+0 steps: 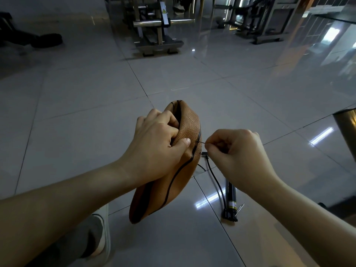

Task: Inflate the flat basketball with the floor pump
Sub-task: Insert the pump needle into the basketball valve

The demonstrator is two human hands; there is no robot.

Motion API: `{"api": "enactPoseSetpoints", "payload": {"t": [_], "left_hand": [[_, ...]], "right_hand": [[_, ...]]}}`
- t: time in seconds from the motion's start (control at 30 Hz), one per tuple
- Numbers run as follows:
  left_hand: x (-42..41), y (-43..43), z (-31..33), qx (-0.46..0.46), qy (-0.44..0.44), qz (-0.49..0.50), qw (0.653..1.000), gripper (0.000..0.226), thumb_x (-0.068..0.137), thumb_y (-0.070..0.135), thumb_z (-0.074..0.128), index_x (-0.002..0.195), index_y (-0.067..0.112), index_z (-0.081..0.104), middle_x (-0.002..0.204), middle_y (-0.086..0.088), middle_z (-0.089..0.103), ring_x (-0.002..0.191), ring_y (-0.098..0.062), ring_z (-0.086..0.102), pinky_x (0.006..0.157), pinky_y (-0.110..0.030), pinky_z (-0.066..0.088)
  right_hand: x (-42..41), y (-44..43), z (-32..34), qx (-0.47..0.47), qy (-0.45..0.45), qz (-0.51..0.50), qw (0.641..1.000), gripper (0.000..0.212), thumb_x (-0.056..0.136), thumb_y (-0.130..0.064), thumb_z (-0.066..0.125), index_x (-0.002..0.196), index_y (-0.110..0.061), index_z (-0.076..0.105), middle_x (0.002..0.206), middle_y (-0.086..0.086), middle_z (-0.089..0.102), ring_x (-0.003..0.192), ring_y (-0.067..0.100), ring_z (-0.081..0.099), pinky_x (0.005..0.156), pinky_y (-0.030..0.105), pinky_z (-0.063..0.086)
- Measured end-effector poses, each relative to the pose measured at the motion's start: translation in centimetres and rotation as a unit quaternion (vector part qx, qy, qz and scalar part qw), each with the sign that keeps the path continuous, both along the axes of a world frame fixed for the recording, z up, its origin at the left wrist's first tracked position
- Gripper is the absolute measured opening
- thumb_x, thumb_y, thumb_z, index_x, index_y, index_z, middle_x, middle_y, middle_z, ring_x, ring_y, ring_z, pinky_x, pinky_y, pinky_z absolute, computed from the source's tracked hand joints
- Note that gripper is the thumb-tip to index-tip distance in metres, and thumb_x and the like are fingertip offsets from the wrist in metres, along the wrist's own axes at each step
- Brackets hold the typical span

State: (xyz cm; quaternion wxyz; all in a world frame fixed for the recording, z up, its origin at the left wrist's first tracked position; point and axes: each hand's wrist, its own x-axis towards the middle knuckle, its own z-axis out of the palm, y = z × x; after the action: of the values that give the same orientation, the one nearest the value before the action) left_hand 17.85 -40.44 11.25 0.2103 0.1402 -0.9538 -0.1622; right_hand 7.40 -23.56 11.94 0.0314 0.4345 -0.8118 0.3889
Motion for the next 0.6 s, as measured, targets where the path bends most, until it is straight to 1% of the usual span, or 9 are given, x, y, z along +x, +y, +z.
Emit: {"api": "enactPoseSetpoints", "payload": {"t": [0.1,0.23,0.3,0.37,0.43,0.47,0.53,0.6], "left_hand": [[0.0,-0.2,0.0,0.006,0.004,0.002,1.000,0.046,0.087,0.053,0.046,0.062,0.019,0.064,0.101,0.013,0.052,0.102,-0.003,0.035,0.094,-0.030,0.022],[0.1,-0.1,0.0,0.006,0.003,-0.002,1.000,0.043,0.087,0.052,0.048,0.060,0.021,0.060,0.099,0.014,0.051,0.101,-0.004,0.036,0.094,-0.030,0.022],[0.1,-0.1,0.0,0.006,-0.002,-0.001,1.000,0.043,0.087,0.052,0.048,0.060,0.021,0.060,0.098,0.013,0.051,0.101,-0.005,0.037,0.093,-0.029,0.021],[0.1,0.1,0.0,0.002,-0.008,-0.001,1.000,0.042,0.088,0.051,0.047,0.060,0.022,0.059,0.095,0.013,0.052,0.099,-0.007,0.039,0.092,-0.029,0.022],[0.1,0.5,0.1,-0.023,-0.023,-0.007,0.999,0.042,0.089,0.051,0.046,0.060,0.023,0.056,0.091,0.012,0.053,0.096,-0.009,0.042,0.093,-0.032,0.025],[0.1,0.7,0.0,-0.039,-0.033,-0.011,0.999,0.041,0.090,0.052,0.044,0.061,0.025,0.054,0.090,0.011,0.054,0.095,-0.010,0.043,0.094,-0.034,0.026],[0.1,1.0,0.0,-0.054,-0.047,-0.014,0.997,0.040,0.092,0.052,0.040,0.064,0.026,0.052,0.090,0.010,0.055,0.096,-0.010,0.044,0.095,-0.034,0.025],[0.1,1.1,-0.1,-0.039,-0.053,-0.016,0.998,0.040,0.094,0.050,0.038,0.064,0.026,0.050,0.091,0.009,0.055,0.097,-0.010,0.044,0.095,-0.032,0.022]], "right_hand": [[-0.1,0.0,-0.1,0.000,0.002,-0.001,1.000,0.014,0.083,-0.011,0.069,0.071,-0.017,0.074,0.054,-0.006,0.064,0.053,0.012,0.060,0.060,0.020,0.049],[0.0,-0.1,-0.1,0.003,0.013,-0.001,1.000,0.014,0.082,-0.008,0.068,0.072,-0.016,0.074,0.054,-0.008,0.064,0.058,0.008,0.062,0.062,0.016,0.049],[0.1,-0.2,-0.2,0.009,0.028,-0.002,1.000,0.015,0.081,-0.008,0.067,0.070,-0.016,0.073,0.053,-0.008,0.062,0.057,0.009,0.061,0.062,0.016,0.048],[0.1,-0.3,-0.3,0.023,0.057,0.001,0.998,0.017,0.080,-0.008,0.066,0.067,-0.016,0.070,0.050,-0.007,0.058,0.050,0.012,0.057,0.054,0.019,0.047],[0.3,-0.4,-0.4,0.052,0.099,0.006,0.994,0.018,0.078,-0.006,0.064,0.063,-0.014,0.065,0.047,-0.005,0.052,0.044,0.013,0.051,0.047,0.030,0.047],[0.3,-0.4,-0.4,0.069,0.119,0.011,0.990,0.018,0.077,-0.005,0.063,0.062,-0.014,0.062,0.047,-0.003,0.050,0.043,0.014,0.048,0.044,0.031,0.046],[0.3,-0.5,-0.4,0.097,0.147,0.020,0.984,0.018,0.077,-0.007,0.057,0.060,-0.013,0.057,0.047,-0.002,0.046,0.043,0.018,0.045,0.041,0.033,0.043],[0.2,-0.7,-0.5,0.109,0.158,0.029,0.981,0.019,0.077,-0.009,0.051,0.059,-0.012,0.051,0.049,-0.002,0.043,0.043,0.020,0.042,0.041,0.036,0.042]]}}
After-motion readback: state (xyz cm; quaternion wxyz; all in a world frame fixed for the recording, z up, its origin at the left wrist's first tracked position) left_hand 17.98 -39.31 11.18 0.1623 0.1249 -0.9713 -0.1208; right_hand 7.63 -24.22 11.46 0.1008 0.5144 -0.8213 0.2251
